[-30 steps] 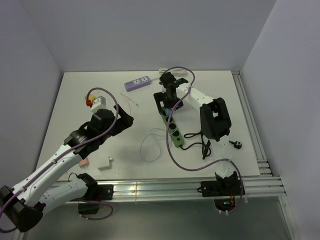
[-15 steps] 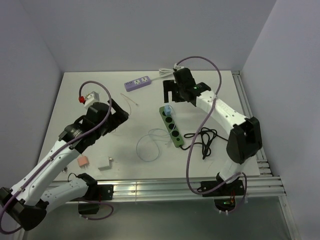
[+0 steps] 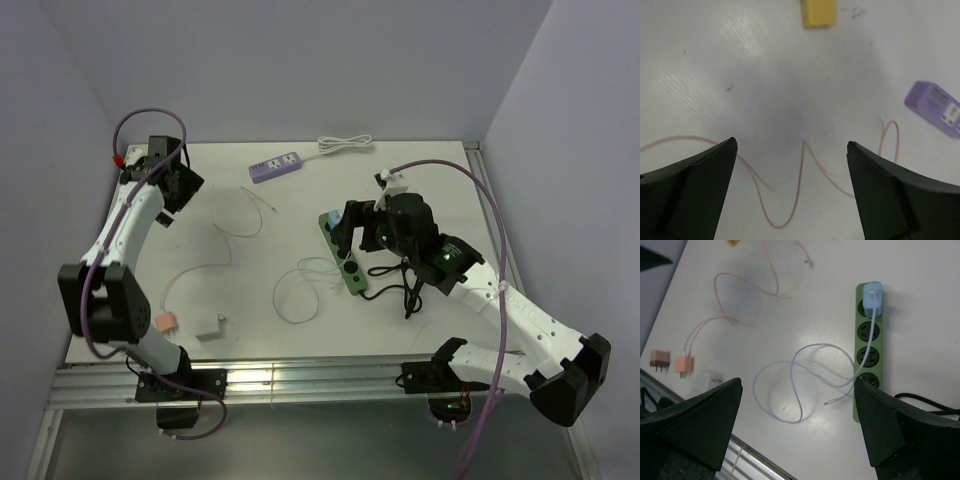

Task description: Insert the plug

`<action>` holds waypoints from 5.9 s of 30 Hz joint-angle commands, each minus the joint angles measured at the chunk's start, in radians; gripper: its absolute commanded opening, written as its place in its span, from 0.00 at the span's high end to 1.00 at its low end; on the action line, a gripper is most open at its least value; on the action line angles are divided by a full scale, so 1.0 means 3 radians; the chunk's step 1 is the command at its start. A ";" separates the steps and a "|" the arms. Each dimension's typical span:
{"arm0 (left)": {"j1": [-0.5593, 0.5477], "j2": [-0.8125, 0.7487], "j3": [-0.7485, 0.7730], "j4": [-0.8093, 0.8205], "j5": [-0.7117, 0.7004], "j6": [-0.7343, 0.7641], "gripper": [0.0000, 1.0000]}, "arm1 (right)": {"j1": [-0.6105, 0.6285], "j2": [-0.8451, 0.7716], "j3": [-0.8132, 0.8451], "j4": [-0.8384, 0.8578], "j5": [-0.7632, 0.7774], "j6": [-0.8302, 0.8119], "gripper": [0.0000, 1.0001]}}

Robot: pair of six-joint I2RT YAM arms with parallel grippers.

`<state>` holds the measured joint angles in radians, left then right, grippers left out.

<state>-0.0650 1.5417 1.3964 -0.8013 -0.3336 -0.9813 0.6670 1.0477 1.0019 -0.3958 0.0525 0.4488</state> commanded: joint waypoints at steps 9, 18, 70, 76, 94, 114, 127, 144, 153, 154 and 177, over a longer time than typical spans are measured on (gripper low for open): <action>0.0344 0.2234 0.2269 -0.1144 -0.0448 -0.0155 0.09 | 0.0205 -0.0445 -0.0461 -0.0036 0.0270 -0.0079 0.00; 0.0641 0.1953 0.1262 0.0419 0.0217 0.0228 0.11 | 0.0205 -0.0425 -0.0625 0.0021 0.0270 -0.0121 0.00; 0.0651 0.2362 0.1390 0.1019 0.0289 0.0996 0.94 | 0.0200 -0.0475 -0.0793 0.0020 0.0623 0.0100 0.00; 0.0646 0.1663 0.0818 0.1177 0.0580 0.0812 1.00 | 0.0200 -0.0532 -0.0712 -0.0107 0.0674 -0.0033 0.02; -0.0620 -0.1600 -0.1637 0.1612 0.1695 -0.1560 1.00 | 0.0501 -0.0302 -0.0671 0.1267 -0.0039 0.0130 0.09; -0.1798 -0.2209 -0.2200 0.1909 0.1419 -0.3064 1.00 | 0.1437 0.0578 -0.0609 0.2796 0.1032 0.0058 0.27; -0.2033 -0.2158 -0.2211 0.2139 0.1301 -0.3120 1.00 | 0.1509 0.0859 -0.0425 0.2429 0.1293 0.0273 0.67; -0.2028 -0.2224 -0.1648 0.1450 0.0683 -0.1138 0.02 | 0.1397 0.0195 -0.0773 0.1674 0.1610 0.0462 1.00; -0.2043 -0.2220 -0.2358 0.2323 0.1597 -0.0099 0.13 | 0.0213 -0.0185 -0.0201 -0.0012 0.0924 -0.0008 1.00; -0.2048 -0.2113 -0.2420 0.2521 0.1760 -0.0048 0.12 | 0.0140 -0.0103 -0.0109 -0.0142 0.0960 -0.0064 1.00; -0.3654 0.0345 -0.1271 0.3418 -0.1056 0.2709 0.00 | -0.0935 -0.0164 -0.0246 -0.0654 0.0183 -0.0151 1.00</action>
<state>-1.1561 1.5707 0.9077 0.1387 -0.5606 -0.3019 0.3996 1.0283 0.9440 -0.6155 0.1474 0.4217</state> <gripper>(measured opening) 0.995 0.393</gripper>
